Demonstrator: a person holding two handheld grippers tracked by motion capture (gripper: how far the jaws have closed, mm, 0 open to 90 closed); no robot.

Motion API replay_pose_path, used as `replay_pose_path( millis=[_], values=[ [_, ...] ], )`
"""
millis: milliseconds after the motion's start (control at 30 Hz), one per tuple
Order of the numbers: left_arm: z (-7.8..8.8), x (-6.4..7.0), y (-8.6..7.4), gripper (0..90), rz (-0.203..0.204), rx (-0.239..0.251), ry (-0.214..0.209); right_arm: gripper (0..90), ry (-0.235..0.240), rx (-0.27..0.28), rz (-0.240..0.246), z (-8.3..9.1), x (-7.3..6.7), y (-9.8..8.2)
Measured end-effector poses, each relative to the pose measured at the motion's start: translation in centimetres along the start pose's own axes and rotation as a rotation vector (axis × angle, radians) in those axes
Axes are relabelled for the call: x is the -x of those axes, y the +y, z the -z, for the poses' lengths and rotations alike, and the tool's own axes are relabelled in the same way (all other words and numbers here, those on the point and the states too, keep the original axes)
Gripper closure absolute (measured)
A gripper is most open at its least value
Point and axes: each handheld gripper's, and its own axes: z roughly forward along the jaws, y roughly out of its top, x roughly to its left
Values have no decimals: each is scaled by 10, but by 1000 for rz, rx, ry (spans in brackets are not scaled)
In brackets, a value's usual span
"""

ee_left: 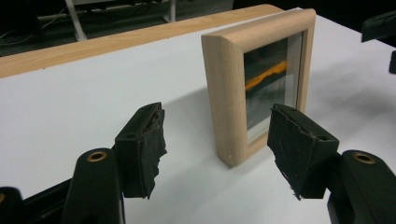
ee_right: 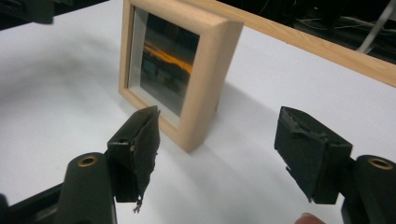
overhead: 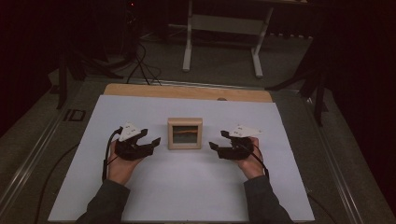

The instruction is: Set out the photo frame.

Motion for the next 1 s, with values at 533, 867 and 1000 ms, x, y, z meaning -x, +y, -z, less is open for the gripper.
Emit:
replay_pose_path(
  millis=[533,867,1000],
  values=[
    [31,-9,-25,361,3,-17,48,295,-59,36,-41,47,3,-35],
    [49,-20,-40,361,5,-33,92,292,-101,52,-75,72,7,-53],
    [57,-23,-46,360,2,-37,100,292,-117,48,-87,81,8,-63]
  ],
)
